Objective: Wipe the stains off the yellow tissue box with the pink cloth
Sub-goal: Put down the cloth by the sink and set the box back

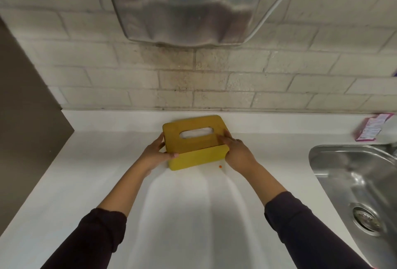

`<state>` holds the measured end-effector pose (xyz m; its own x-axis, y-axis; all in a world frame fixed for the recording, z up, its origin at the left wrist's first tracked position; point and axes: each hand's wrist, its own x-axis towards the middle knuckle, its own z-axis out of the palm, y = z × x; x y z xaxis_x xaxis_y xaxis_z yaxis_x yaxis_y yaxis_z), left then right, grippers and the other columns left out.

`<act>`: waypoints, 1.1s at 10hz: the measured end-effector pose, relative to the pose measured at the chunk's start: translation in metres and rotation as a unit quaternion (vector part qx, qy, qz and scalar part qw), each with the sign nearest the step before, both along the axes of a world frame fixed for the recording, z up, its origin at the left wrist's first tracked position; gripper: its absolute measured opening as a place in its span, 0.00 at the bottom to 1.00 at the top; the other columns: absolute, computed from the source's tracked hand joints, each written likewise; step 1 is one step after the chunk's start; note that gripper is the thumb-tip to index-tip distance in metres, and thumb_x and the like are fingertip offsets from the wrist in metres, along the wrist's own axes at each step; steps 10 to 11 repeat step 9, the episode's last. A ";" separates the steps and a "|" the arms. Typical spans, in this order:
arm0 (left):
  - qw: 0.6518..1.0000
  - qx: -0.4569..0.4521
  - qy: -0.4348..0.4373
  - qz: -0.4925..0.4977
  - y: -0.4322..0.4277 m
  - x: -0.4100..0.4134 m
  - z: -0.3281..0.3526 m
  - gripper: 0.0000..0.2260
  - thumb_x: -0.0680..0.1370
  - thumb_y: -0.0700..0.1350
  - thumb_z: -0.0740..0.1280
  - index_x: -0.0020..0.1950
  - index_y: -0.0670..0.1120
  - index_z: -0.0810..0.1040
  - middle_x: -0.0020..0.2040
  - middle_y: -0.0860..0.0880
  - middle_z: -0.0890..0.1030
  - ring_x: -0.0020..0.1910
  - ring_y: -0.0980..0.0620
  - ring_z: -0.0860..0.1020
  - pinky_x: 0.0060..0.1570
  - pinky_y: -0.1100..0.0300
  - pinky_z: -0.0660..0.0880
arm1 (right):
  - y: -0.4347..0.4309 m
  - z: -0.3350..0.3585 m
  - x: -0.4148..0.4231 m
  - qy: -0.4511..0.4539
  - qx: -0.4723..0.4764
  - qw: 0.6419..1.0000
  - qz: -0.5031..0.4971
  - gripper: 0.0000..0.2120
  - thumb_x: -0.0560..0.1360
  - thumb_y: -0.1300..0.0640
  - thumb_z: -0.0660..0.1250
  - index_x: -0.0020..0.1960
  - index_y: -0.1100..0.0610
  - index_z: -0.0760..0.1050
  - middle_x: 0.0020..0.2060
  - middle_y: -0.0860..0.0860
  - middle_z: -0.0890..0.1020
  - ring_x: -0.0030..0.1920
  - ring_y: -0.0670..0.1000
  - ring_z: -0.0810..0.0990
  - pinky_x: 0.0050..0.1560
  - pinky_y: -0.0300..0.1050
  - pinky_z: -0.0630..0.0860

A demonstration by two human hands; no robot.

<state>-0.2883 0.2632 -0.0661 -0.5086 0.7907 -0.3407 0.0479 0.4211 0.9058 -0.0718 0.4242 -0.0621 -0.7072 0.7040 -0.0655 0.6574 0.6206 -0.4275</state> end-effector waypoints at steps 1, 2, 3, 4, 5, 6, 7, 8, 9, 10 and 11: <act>1.000 -0.008 0.011 -0.011 0.018 0.004 0.002 0.43 0.68 0.43 0.75 0.76 0.53 0.53 0.74 0.46 0.66 0.73 0.49 0.63 0.67 0.54 0.63 | 0.005 0.000 0.014 -0.008 0.001 1.000 -0.011 0.31 0.74 0.68 0.56 0.74 0.48 0.59 0.77 0.48 0.54 0.66 0.58 0.67 0.58 0.47 0.72; 0.999 -0.009 0.027 -0.040 0.032 0.009 0.002 0.39 0.71 0.43 0.73 0.75 0.53 0.55 0.74 0.46 0.66 0.73 0.49 0.64 0.62 0.59 0.63 | 0.006 -0.001 0.026 -0.012 0.015 1.000 -0.022 0.31 0.74 0.67 0.55 0.75 0.49 0.58 0.77 0.51 0.54 0.63 0.60 0.69 0.58 0.49 0.74; 0.997 -0.009 0.044 -0.057 0.043 0.016 0.004 0.36 0.72 0.42 0.72 0.75 0.53 0.57 0.73 0.47 0.67 0.72 0.48 0.64 0.61 0.60 0.62 | 0.006 -0.002 0.037 -0.018 0.020 0.999 -0.036 0.30 0.76 0.65 0.54 0.75 0.49 0.57 0.77 0.52 0.53 0.62 0.62 0.70 0.59 0.52 0.73; 0.996 -0.001 0.056 -0.068 0.051 0.023 0.004 0.32 0.72 0.41 0.71 0.73 0.54 0.61 0.71 0.47 0.71 0.71 0.49 0.66 0.60 0.60 0.64 | 0.006 -0.002 0.044 -0.021 0.026 0.998 -0.048 0.31 0.75 0.67 0.54 0.75 0.49 0.57 0.77 0.52 0.53 0.62 0.63 0.70 0.59 0.53 0.73; 0.996 0.003 0.064 -0.066 0.053 0.028 0.004 0.31 0.72 0.42 0.71 0.72 0.55 0.63 0.70 0.47 0.72 0.69 0.50 0.68 0.57 0.61 0.64 | 0.007 0.000 0.048 -0.025 0.022 0.998 -0.059 0.33 0.73 0.68 0.54 0.75 0.49 0.57 0.77 0.51 0.53 0.61 0.62 0.71 0.57 0.52 0.74; 0.996 0.002 0.071 -0.063 0.054 0.029 0.004 0.31 0.73 0.43 0.71 0.72 0.54 0.63 0.70 0.48 0.71 0.70 0.49 0.68 0.58 0.61 0.64 | 0.008 0.001 0.049 -0.025 0.018 0.998 -0.058 0.33 0.73 0.69 0.54 0.75 0.49 0.56 0.78 0.51 0.53 0.60 0.61 0.71 0.57 0.50 0.73; 0.995 -0.009 0.073 -0.061 0.052 0.032 0.006 0.31 0.73 0.44 0.70 0.73 0.53 0.62 0.71 0.47 0.70 0.70 0.49 0.68 0.59 0.60 0.65 | 0.007 0.003 0.048 -0.035 0.012 0.998 -0.056 0.33 0.73 0.69 0.55 0.75 0.49 0.57 0.78 0.51 0.53 0.60 0.61 0.71 0.58 0.51 0.73; 0.993 -0.035 0.096 -0.054 0.052 0.035 0.008 0.31 0.74 0.47 0.69 0.75 0.51 0.59 0.74 0.46 0.66 0.71 0.46 0.66 0.63 0.56 0.66 | 0.009 0.006 0.048 -0.077 0.030 0.996 -0.046 0.33 0.72 0.67 0.56 0.75 0.50 0.56 0.77 0.53 0.53 0.60 0.61 0.71 0.64 0.55 0.69; 0.982 -0.053 0.173 -0.046 0.047 0.039 0.026 0.29 0.76 0.49 0.66 0.74 0.49 0.60 0.75 0.45 0.64 0.72 0.43 0.65 0.66 0.54 0.65 | 0.009 0.025 0.042 -0.145 0.068 0.987 -0.032 0.30 0.73 0.63 0.56 0.75 0.52 0.57 0.76 0.55 0.58 0.66 0.63 0.66 0.71 0.62 0.57; 0.982 -0.053 0.173 -0.046 0.047 0.039 0.026 0.29 0.76 0.49 0.66 0.74 0.49 0.60 0.75 0.45 0.64 0.72 0.43 0.65 0.66 0.54 0.65 | 0.009 0.025 0.042 -0.145 0.068 0.987 -0.032 0.30 0.73 0.63 0.56 0.75 0.52 0.57 0.76 0.55 0.58 0.66 0.63 0.66 0.71 0.62 0.57; 0.982 -0.053 0.173 -0.046 0.047 0.039 0.026 0.29 0.76 0.49 0.66 0.74 0.49 0.60 0.75 0.45 0.64 0.72 0.43 0.65 0.66 0.54 0.65 | 0.009 0.025 0.042 -0.145 0.068 0.987 -0.032 0.30 0.73 0.63 0.56 0.75 0.52 0.57 0.76 0.55 0.58 0.66 0.63 0.66 0.71 0.62 0.57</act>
